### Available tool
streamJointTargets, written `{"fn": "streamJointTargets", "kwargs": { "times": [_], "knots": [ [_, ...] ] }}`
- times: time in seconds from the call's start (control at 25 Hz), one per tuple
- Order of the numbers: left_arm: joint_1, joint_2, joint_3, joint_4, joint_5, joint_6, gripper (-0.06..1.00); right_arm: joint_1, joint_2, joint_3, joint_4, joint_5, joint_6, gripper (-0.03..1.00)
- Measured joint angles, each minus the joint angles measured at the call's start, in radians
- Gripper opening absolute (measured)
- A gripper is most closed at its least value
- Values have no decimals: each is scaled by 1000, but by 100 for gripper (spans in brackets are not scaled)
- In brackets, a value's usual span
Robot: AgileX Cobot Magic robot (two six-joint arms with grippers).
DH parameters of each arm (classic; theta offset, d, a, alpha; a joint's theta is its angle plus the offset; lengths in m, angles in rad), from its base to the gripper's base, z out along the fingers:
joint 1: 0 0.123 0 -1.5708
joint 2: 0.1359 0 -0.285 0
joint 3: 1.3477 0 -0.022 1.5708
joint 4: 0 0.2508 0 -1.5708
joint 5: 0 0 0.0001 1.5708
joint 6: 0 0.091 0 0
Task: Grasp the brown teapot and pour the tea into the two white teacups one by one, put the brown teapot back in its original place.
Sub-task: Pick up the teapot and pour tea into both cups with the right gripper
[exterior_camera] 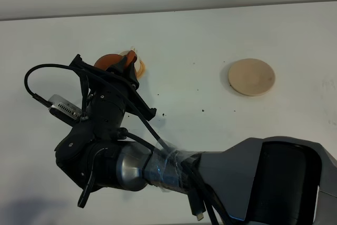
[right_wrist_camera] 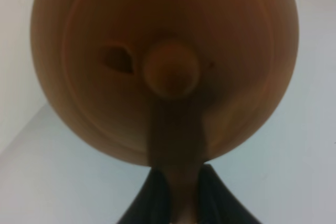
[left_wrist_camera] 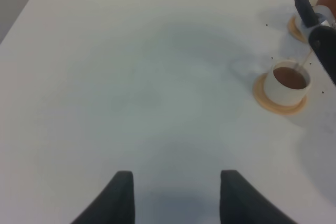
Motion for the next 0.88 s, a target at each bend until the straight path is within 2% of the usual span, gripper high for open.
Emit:
{"fn": "streamJointTargets", "kwargs": {
  "times": [0.44,0.76,0.88],
  "knots": [
    [0,0,0,0,0,0,38,0,0,0,96,0,78,9],
    [0,0,0,0,0,0,38,-1,-20,0,172,1,187,9],
    [0,0,0,0,0,0,38,-14,-57,0,229,1,231,9]
  ]
}}
